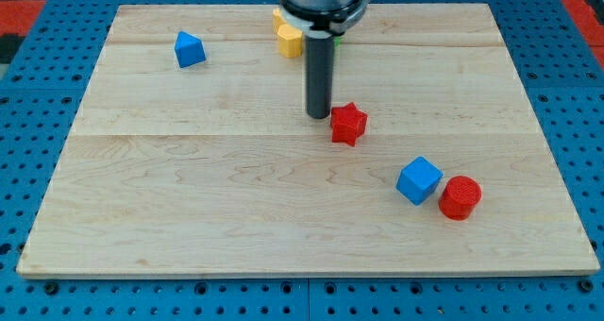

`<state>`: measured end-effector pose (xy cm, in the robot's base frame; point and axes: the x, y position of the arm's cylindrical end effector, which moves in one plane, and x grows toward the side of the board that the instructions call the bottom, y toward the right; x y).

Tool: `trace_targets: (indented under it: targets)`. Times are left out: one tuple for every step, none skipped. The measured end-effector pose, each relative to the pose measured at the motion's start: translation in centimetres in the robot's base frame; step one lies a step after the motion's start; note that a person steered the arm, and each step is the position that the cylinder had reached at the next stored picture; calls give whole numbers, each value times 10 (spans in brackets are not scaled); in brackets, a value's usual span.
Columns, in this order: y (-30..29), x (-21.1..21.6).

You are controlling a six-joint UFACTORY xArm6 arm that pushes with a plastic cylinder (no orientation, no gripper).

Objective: Place the blue triangle near the left to the red star

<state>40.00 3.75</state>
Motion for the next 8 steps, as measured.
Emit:
trace_targets:
  targets:
    - [27,27]
    - [69,49]
    - [-12,12]
    - [-144,-12]
    - [-246,-78]
    - [-293,-130]
    - [-212,-135]
    - [-174,-94]
